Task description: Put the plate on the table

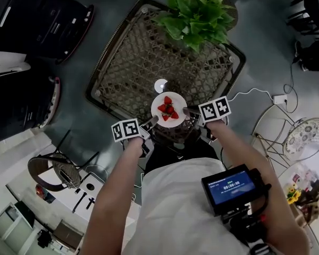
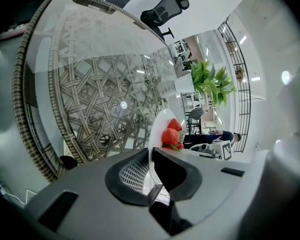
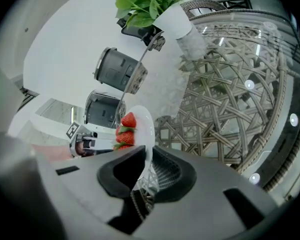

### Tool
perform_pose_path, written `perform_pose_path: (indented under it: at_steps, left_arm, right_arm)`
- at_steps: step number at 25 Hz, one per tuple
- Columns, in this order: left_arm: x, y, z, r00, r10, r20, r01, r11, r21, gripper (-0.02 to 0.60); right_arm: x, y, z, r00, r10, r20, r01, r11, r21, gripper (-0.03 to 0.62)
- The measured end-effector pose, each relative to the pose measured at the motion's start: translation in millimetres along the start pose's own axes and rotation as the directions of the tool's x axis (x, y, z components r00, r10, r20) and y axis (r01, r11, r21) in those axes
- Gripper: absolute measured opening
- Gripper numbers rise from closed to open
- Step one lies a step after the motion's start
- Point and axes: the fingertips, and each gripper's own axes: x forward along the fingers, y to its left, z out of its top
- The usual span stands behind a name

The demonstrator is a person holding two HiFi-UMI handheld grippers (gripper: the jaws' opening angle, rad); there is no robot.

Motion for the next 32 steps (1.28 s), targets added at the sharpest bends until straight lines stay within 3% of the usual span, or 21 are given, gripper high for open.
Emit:
perform_pose_path:
  at_steps: [19,32]
  left_arm:
    - [41.2,-6.4,68.2,0.997,0.069,0.026,-0.071,0.995,0.074,0.017]
    - [50.8,5.1,77.8,0.987,0.163,0.012,-0.163,0.983,0.078,0.028]
  right_arm:
    - [8.0,-35.1,65.9,0.992,-0.072,0.105,0.071,0.997,0.017,0.035]
    - [15.2,-42.2,76.6,0.982,-0.168,0.09,0.171,0.985,-0.023,0.035]
